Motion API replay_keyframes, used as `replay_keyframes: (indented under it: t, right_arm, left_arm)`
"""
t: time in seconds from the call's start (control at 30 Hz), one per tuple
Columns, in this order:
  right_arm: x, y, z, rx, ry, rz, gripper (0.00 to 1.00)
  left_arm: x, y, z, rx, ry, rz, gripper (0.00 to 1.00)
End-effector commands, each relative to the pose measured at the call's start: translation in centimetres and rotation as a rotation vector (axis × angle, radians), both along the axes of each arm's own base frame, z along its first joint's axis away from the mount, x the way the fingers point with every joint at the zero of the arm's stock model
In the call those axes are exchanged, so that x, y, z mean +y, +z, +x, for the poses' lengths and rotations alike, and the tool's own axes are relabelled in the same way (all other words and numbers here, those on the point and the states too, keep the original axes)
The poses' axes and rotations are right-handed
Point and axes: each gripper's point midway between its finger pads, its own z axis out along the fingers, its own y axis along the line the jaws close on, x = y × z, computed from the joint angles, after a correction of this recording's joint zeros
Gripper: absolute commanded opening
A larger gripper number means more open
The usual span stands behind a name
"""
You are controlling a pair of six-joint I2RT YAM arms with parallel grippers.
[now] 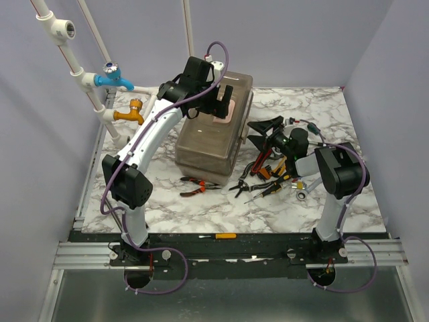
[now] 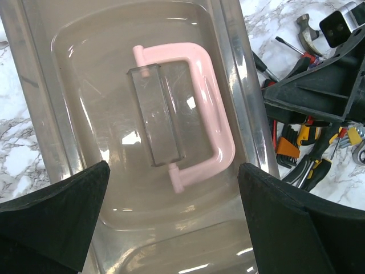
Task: Pack the tool kit
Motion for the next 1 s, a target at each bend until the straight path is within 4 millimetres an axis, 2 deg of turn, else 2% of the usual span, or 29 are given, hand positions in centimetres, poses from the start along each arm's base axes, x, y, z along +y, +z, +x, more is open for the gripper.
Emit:
replay_keyframes:
  t: [0.0, 0.17, 0.4, 0.53, 0.77, 0.97]
  right_arm:
    - [0.4, 2.7, -0.8, -0.046, 0.022, 0.029, 0.91]
    - [-0.3, 0.7, -0.7, 0.007, -0.034, 0.006, 0.93]
    - [-0.8, -1.8, -0.4, 0.041, -0.067, -0.022, 0.92]
    - [-0.5, -2.3, -0.1, 0.034, -0.055, -0.012, 0.91]
    - [0.2, -0.5, 0.0, -0.011, -0.015, 0.053, 0.87]
    - [0.8, 2.0, -0.3, -0.033, 0.030, 0.141, 0.86]
  left_arm:
    - [0.3, -0.7, 0.1, 0.003, 0.003, 0.031, 0.98]
    - [0.8, -0.7, 0.3, -0.003, 0.021, 0.046, 0.98]
    - [2.7, -1.3, 0.9, 0.018, 0.086, 0.047, 0.98]
    - [3.3, -1.9, 1.3, 0.036, 0.109, 0.041, 0.98]
    - [4.0, -3.6, 2.0, 0.077, 0.137, 0.041, 0.98]
    - [3.8, -3.6, 2.4, 0.079, 0.132, 0.020, 0.97]
